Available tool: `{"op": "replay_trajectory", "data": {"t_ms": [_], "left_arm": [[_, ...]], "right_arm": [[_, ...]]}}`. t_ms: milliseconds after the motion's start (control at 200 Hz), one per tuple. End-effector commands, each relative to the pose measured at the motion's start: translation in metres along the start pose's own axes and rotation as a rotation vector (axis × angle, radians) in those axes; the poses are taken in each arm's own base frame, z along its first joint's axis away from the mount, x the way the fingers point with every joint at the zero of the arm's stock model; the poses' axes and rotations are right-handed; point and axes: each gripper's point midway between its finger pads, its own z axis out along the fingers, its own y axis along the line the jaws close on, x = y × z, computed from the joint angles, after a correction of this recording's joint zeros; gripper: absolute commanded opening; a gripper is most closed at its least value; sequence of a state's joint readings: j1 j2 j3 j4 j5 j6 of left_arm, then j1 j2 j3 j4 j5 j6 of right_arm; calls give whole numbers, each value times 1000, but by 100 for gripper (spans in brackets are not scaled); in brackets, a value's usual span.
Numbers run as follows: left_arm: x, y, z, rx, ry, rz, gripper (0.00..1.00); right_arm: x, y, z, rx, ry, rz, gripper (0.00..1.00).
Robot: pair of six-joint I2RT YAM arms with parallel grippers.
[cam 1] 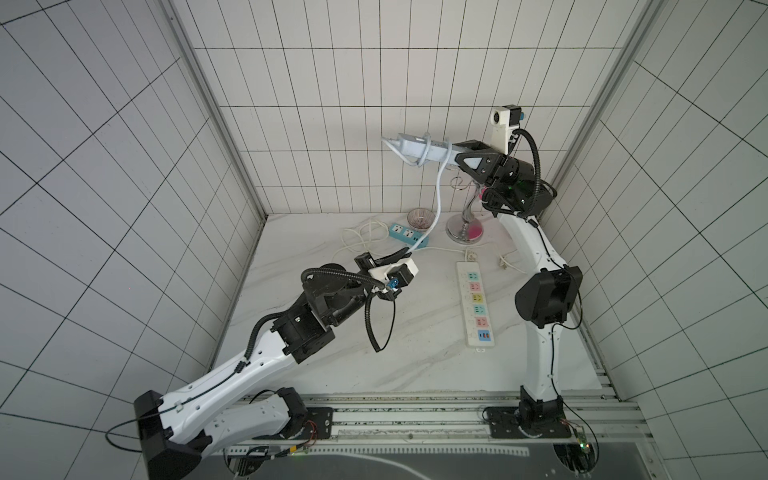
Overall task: Wrap the cord around the power strip
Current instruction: Wrap the power cord around the power strip.
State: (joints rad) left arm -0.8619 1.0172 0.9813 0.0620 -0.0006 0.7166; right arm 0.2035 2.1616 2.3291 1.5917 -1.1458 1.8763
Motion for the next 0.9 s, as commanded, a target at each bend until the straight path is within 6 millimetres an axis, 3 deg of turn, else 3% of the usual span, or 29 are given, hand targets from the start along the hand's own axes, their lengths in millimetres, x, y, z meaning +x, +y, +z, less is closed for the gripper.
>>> {"op": "replay_trajectory", "data": {"t_ms": [0,190,350,605,750,894], "left_arm": [[10,-27,4,101,-39,-95,8],[29,-55,14,157,-52,-174,12],[41,-71,14,181,-73,-228,18],[60,-79,14,154,-43,-239,26],[66,-77,3,108,-37,-158,44],[64,-75,-16,67,0,-78,51]], "right_arm": [[-44,115,22,-205,-84,-165,0],[-55,155,40,-181,-36,-224,0],[-57,172,46,-168,-9,-235,0],[-56,183,50,-151,18,-220,0],[-56,182,52,-106,37,-193,0],[-58,176,53,-65,45,-166,0]]}}
